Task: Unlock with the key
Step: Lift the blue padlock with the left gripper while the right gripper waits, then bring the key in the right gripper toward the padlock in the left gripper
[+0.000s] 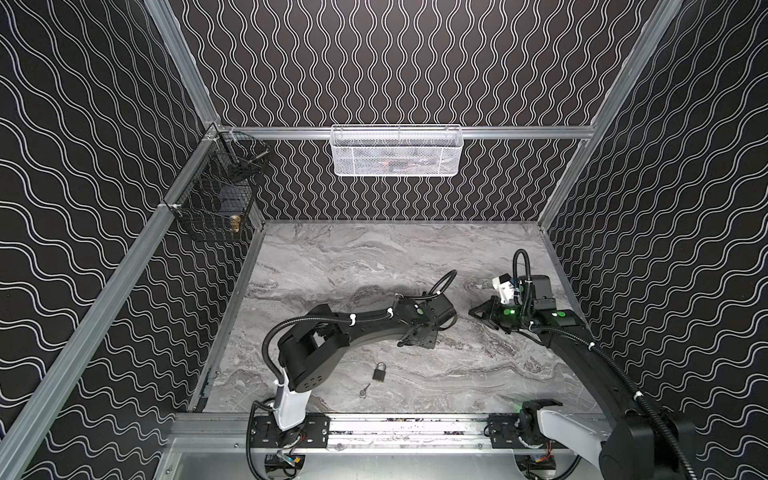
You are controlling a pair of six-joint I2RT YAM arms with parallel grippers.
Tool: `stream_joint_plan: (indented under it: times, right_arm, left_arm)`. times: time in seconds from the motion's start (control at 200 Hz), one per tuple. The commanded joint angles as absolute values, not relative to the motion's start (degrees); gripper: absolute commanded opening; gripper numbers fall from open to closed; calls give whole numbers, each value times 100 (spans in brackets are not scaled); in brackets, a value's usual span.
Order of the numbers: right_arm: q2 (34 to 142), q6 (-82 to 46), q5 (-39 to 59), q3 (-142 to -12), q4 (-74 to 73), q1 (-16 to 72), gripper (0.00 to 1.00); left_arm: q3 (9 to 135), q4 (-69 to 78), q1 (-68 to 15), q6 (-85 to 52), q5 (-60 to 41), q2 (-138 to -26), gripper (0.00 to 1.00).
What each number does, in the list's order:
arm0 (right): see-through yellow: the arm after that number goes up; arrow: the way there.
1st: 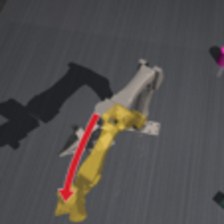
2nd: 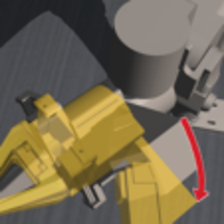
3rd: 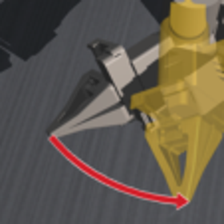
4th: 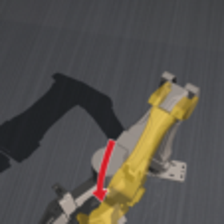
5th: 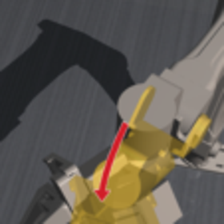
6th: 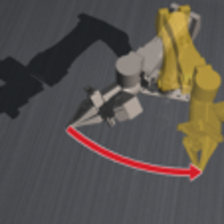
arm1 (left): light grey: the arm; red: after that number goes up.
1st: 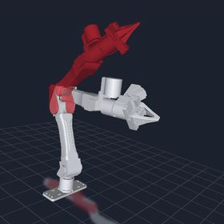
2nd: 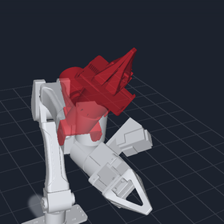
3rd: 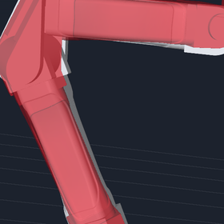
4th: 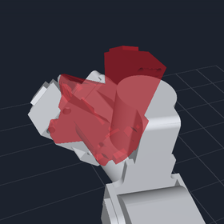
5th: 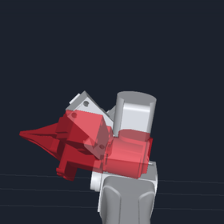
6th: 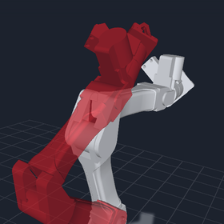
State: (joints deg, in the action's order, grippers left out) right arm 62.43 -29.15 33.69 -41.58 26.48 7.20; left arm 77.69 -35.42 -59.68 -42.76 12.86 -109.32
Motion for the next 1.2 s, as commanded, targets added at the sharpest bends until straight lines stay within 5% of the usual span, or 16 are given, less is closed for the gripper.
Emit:
stream_joint_plan:
  times: [0.0, 0.581, 1.196]
  right_arm:
    - [6147, -2901, 3286, -4179, 2831, 880, 0]
    - [5705, -4467, 3009, -3192, 908, 2829, 0]
    - [6287, -5869, 1818, -2671, -1948, 4444, 0]
  left_arm:
    - [7612, -3308, -5951, -4585, 1706, -10600, 24]
    - [6751, -2050, -5691, -5290, 2191, -8860, 13]
    - [6733, -2200, -5643, -5740, 2541, -8609, 12]
